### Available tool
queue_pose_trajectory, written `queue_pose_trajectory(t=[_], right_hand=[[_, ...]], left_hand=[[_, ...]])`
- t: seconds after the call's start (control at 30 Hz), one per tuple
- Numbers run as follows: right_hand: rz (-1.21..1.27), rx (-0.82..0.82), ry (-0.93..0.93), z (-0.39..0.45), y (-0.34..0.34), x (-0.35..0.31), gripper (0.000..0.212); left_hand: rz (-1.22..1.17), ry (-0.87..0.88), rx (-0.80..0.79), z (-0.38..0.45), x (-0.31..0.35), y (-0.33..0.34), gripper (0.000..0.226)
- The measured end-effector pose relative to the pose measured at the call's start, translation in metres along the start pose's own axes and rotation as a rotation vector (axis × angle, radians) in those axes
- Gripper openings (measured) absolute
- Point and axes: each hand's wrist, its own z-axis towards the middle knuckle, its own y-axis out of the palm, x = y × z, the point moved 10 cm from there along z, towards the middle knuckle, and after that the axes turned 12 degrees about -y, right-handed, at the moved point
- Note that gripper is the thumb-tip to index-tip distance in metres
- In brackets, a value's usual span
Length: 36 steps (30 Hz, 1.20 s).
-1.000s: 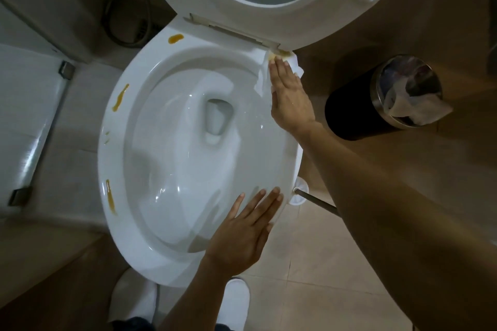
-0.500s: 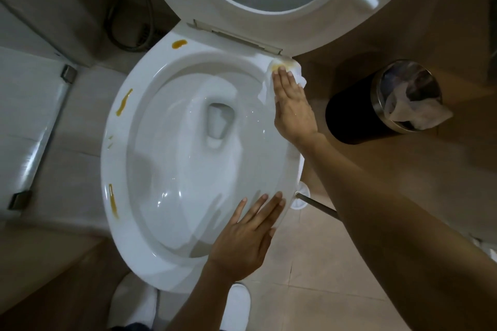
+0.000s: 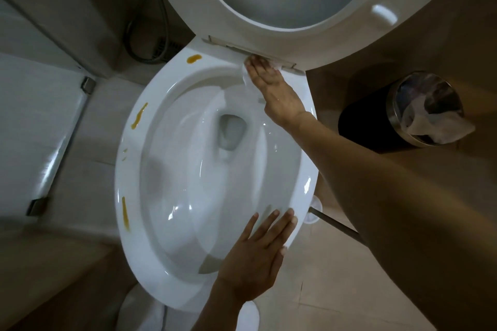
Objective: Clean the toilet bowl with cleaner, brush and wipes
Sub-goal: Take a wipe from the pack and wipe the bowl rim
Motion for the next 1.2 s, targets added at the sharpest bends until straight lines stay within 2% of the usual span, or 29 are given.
queue_pose_trajectory(t=[0.27,0.47,0.73,1.03,1.2], right_hand=[[-0.089,-0.116,-0.019,-0.046,-0.005,0.015,0.085],[-0.093,-0.174,-0.027,-0.067,0.003,0.025,0.074],[-0.146,-0.127,-0.006,-0.033,0.001,0.024,0.076],[0.05,-0.026,0.144,-0.121,0.016,0.021,0.055],[0.091,0.001,0.142,-0.111,0.016,0.03,0.056]], left_hand=[[-0.086,0.009,-0.038,0.001,0.003,-0.004,0.052],[-0.056,0.011,-0.024,0.0,0.003,-0.006,0.051],[-0.031,0.011,-0.017,0.0,0.001,-0.003,0.051],[-0.044,0.017,0.014,-0.001,0.003,-0.008,0.051],[-0.056,0.024,0.025,-0.001,0.004,-0.008,0.051]])
